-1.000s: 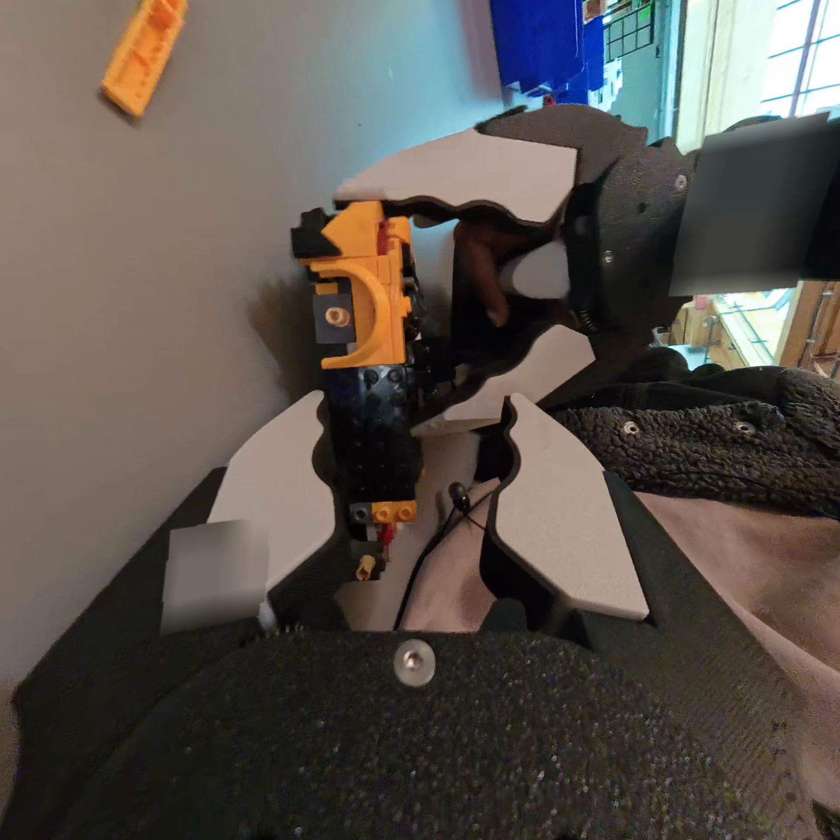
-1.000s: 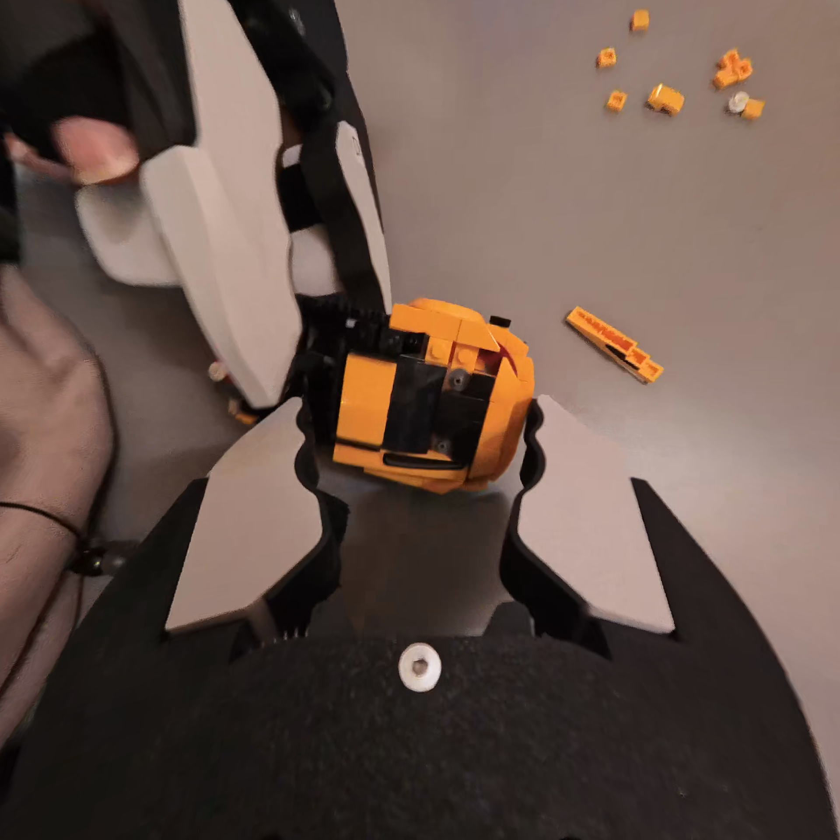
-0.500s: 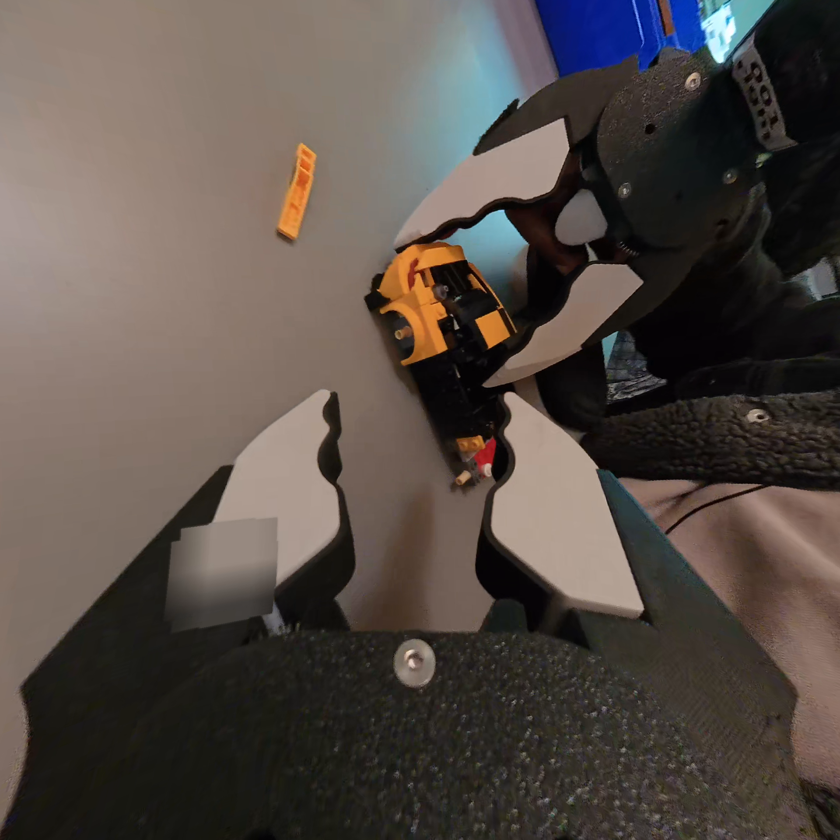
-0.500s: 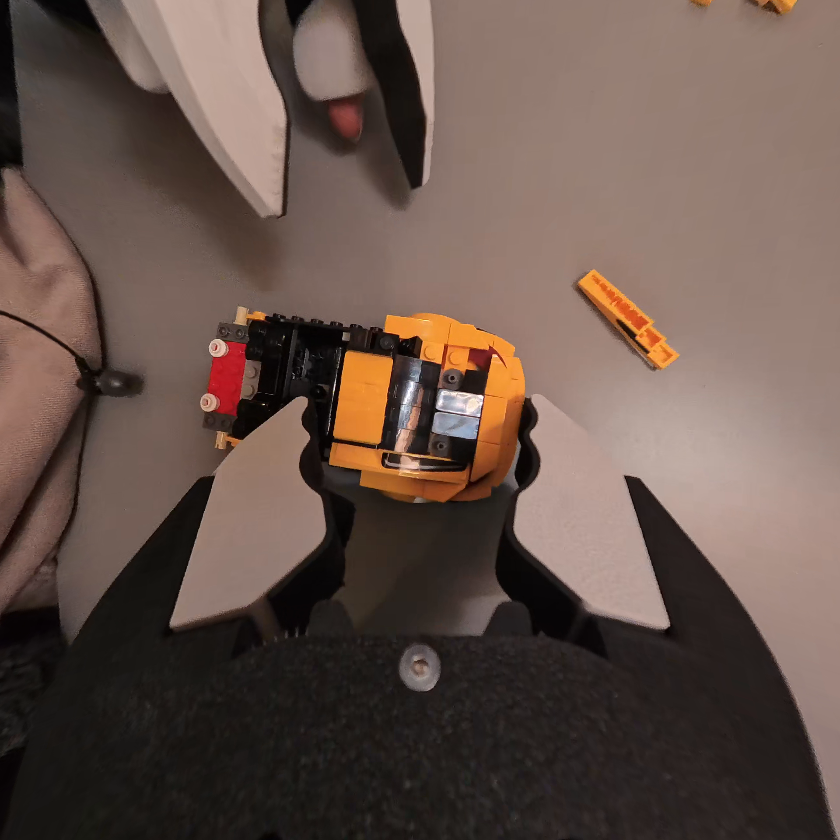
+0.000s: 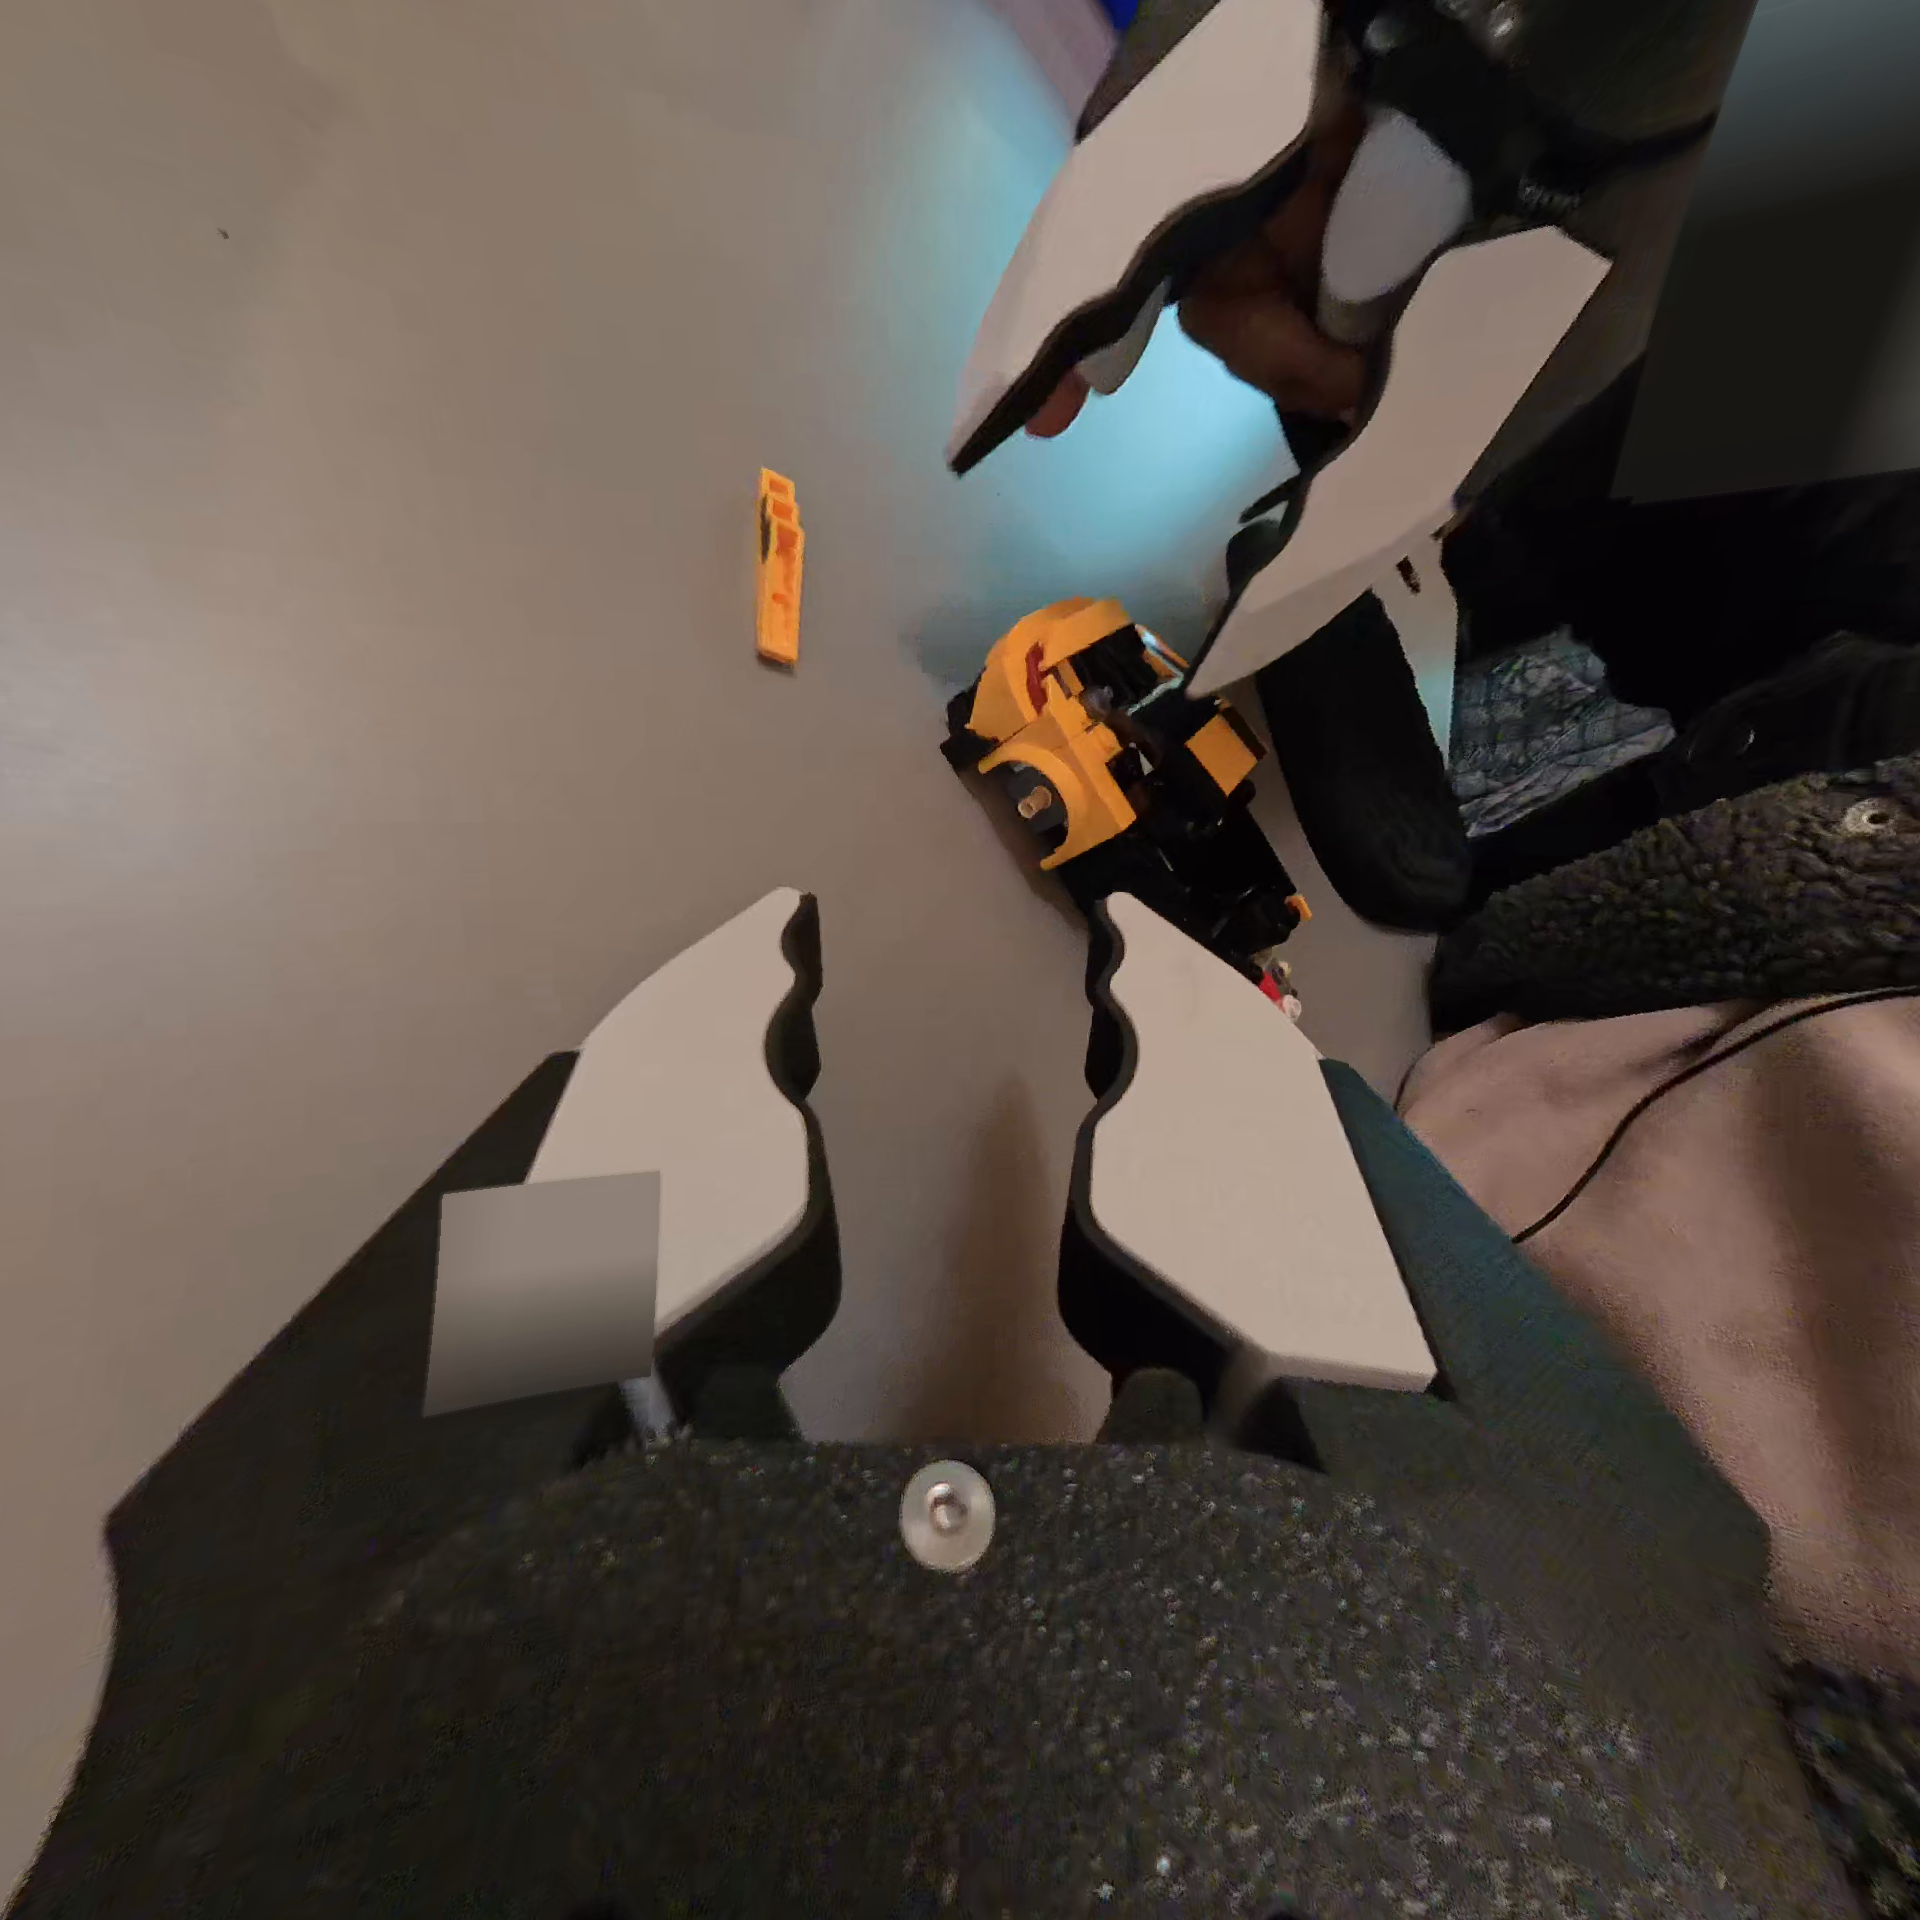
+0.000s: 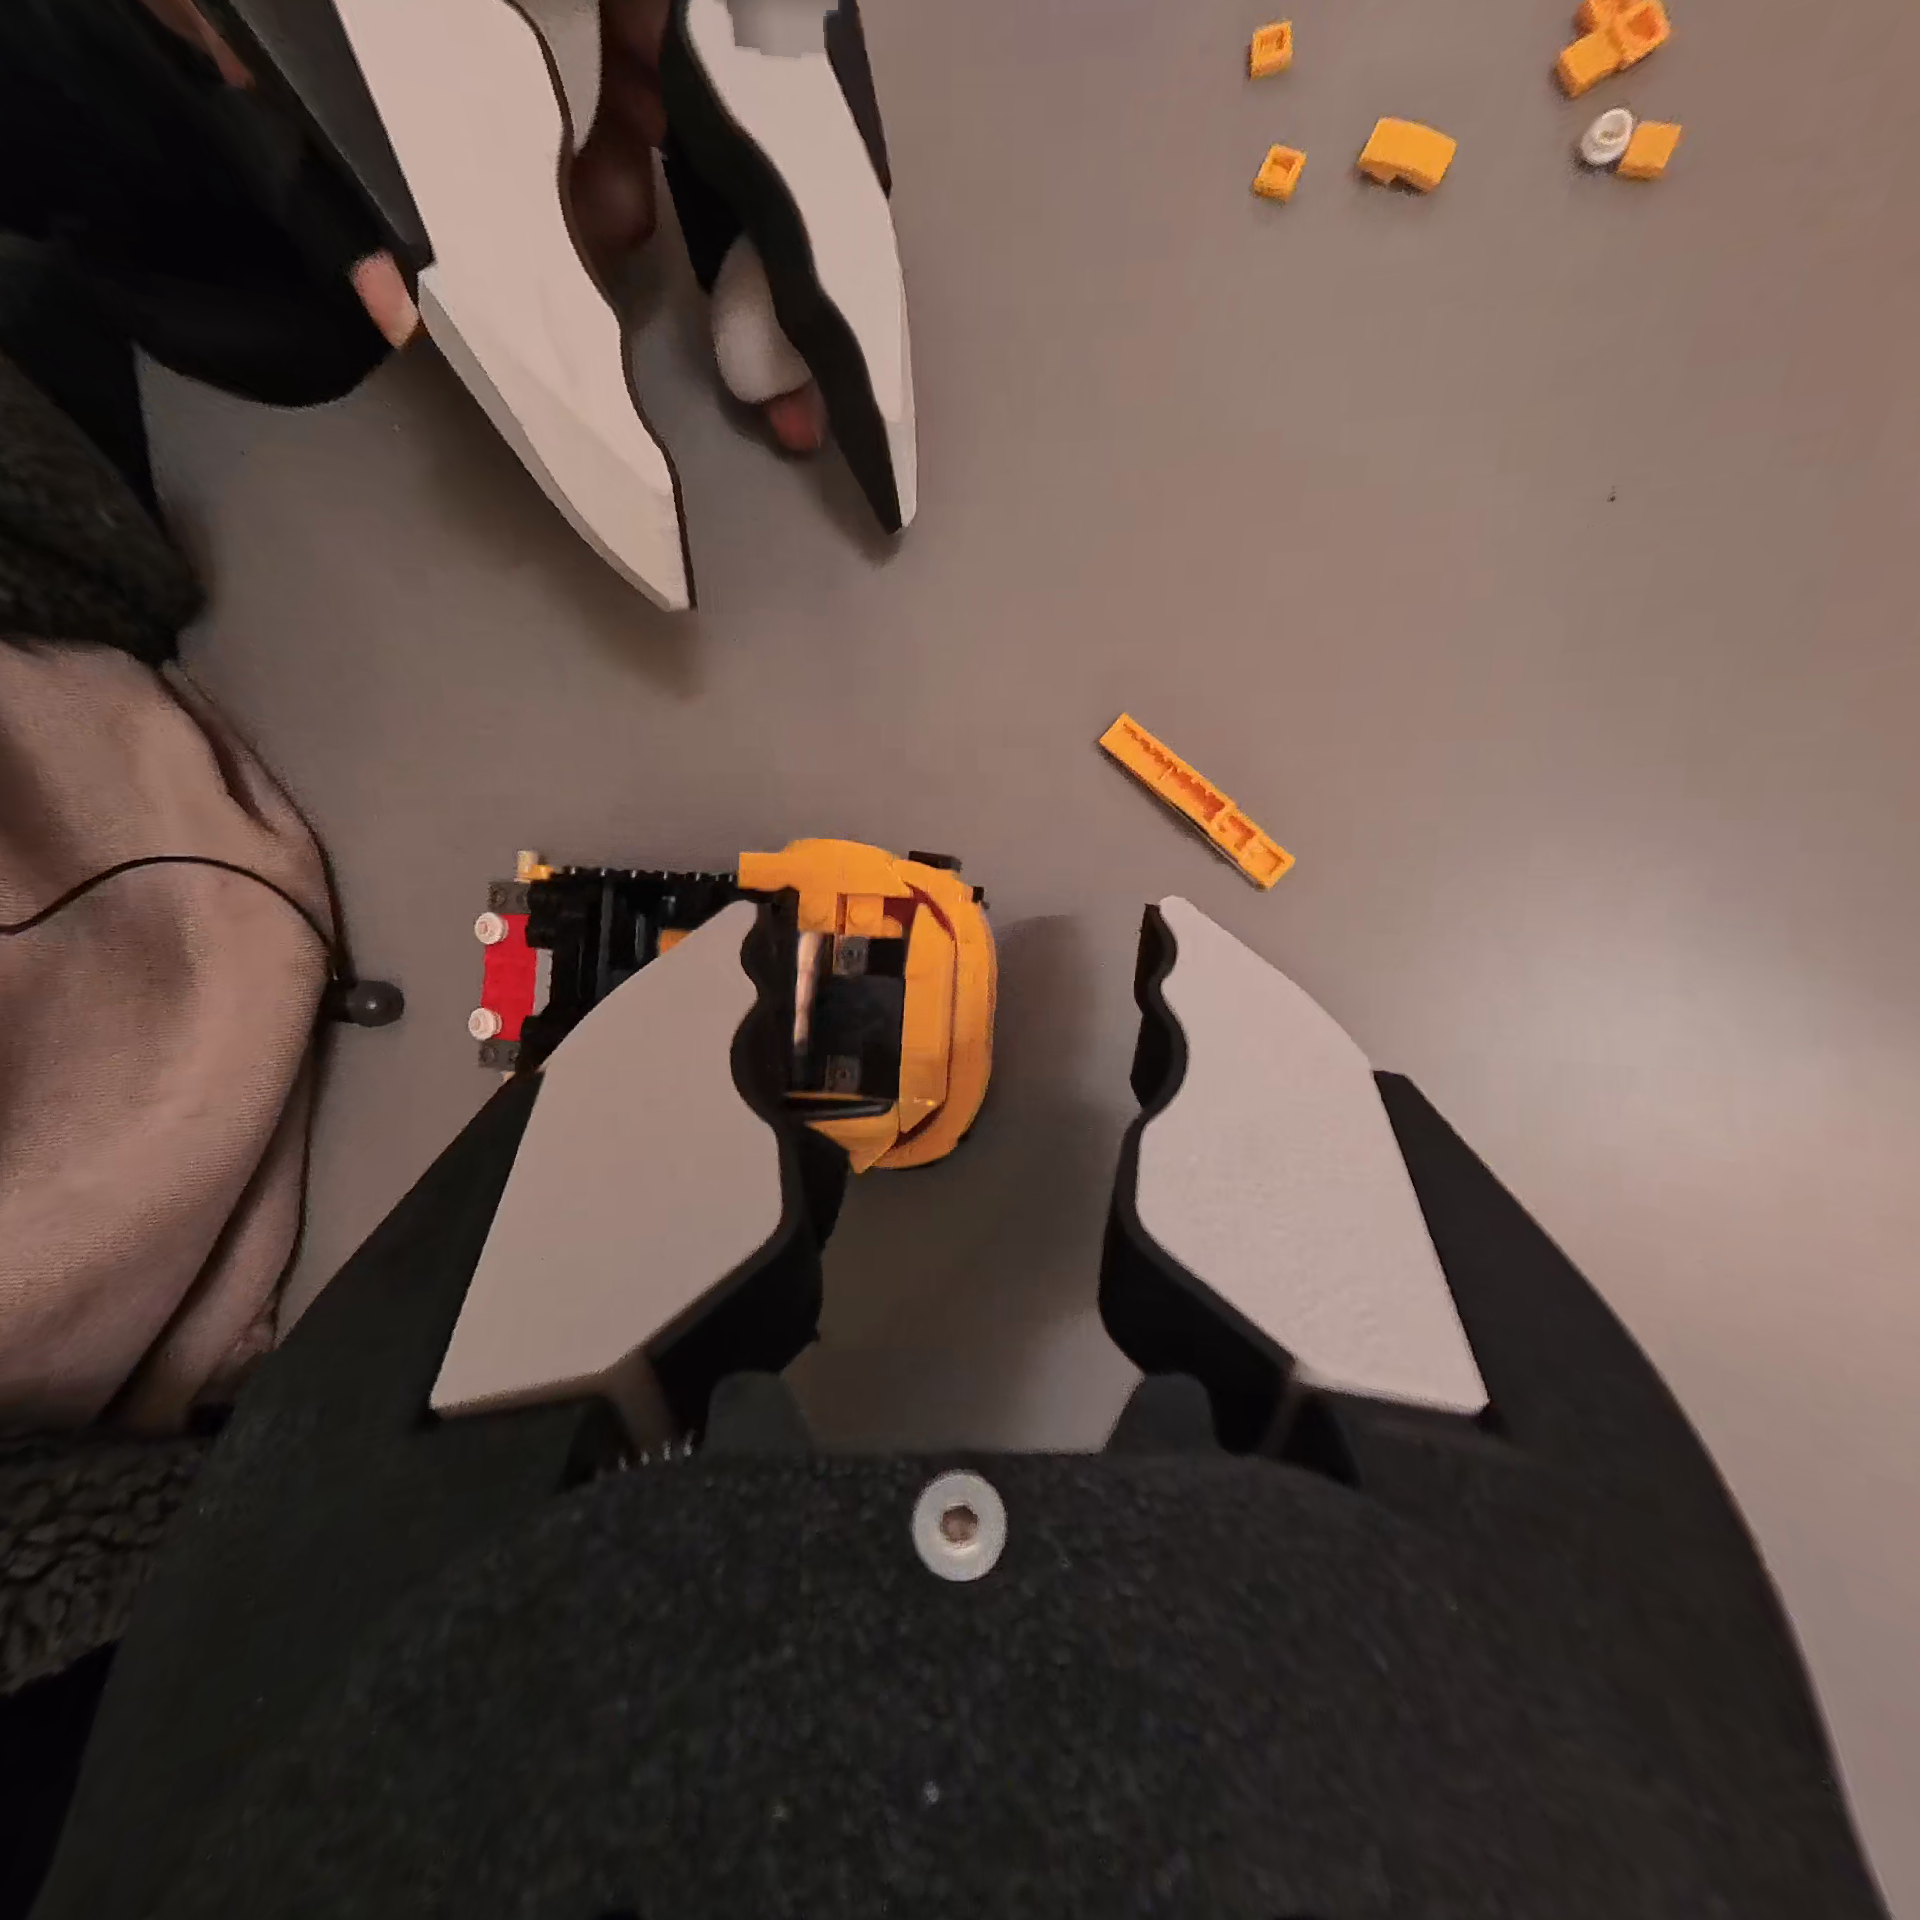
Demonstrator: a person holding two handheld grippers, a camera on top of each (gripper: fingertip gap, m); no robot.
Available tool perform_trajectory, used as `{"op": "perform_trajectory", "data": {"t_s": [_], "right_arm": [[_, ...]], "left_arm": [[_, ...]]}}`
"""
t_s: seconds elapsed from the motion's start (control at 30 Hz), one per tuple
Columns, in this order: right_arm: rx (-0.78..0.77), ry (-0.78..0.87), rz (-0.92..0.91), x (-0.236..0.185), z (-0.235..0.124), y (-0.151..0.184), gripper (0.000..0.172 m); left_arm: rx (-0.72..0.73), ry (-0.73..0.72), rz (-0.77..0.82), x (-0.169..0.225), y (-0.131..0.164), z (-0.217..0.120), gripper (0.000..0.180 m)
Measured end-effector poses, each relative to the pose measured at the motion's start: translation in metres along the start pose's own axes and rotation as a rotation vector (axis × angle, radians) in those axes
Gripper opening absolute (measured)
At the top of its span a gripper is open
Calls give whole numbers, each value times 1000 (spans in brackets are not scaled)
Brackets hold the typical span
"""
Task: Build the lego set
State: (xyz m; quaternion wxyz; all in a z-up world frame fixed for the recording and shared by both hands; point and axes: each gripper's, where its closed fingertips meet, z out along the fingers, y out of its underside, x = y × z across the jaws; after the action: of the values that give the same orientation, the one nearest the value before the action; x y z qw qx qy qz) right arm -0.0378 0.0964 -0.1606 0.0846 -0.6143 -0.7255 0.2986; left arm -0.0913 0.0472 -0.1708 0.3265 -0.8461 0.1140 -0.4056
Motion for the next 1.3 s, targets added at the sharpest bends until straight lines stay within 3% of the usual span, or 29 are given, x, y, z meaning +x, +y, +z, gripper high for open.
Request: {"op": "perform_trajectory", "data": {"t_s": [0.23,0.4,0.8,1.1,1.3], "right_arm": [[-196,-24,-58,-4,19,1,69],[-268,-29,-81,-2,24,4,68],[-242,-13,-76,13,12,2,60],[-286,-93,-103,0,21,7,68],[-226,-52,-56,10,18,1,54]], "left_arm": [[143,122,-103,-2,-15,-14,45],[145,142,-89,3,-13,-15,45],[139,149,-118,1,-12,-14,45],[140,159,-130,1,-12,-14,45],[138,165,-133,1,-12,-14,45]]}}
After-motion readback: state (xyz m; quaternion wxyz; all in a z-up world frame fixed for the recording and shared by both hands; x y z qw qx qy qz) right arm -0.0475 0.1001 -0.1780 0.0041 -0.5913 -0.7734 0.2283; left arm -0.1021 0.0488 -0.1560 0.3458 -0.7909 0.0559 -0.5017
